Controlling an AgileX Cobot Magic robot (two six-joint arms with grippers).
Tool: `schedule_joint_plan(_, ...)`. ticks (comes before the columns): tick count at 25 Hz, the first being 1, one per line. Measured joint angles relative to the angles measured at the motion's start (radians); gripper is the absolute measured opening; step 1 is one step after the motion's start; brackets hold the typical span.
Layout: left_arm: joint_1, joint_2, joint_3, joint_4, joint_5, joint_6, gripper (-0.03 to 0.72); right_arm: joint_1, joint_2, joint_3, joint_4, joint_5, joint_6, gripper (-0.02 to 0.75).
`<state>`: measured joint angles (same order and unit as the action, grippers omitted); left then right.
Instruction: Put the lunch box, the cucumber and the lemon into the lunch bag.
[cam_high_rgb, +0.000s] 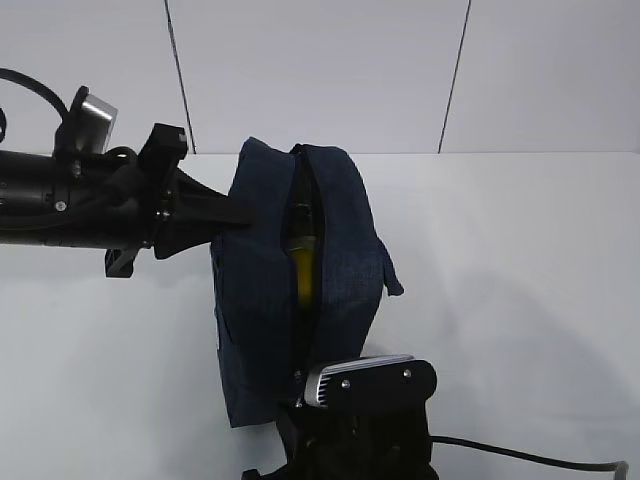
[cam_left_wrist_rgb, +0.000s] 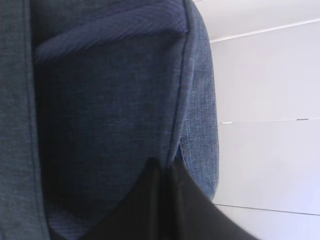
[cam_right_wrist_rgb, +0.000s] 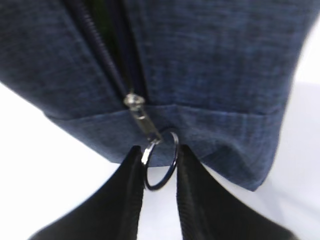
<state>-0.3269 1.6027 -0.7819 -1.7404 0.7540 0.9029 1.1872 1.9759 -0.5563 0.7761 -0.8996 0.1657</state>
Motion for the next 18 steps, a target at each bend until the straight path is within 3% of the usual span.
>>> schedule_joint_plan(18, 0.0, 0.0, 0.0, 0.0, 0.002, 0.0, -0.006, -0.033, 0.0, 0.0, -0.002, 0.031, 0.029, 0.188)
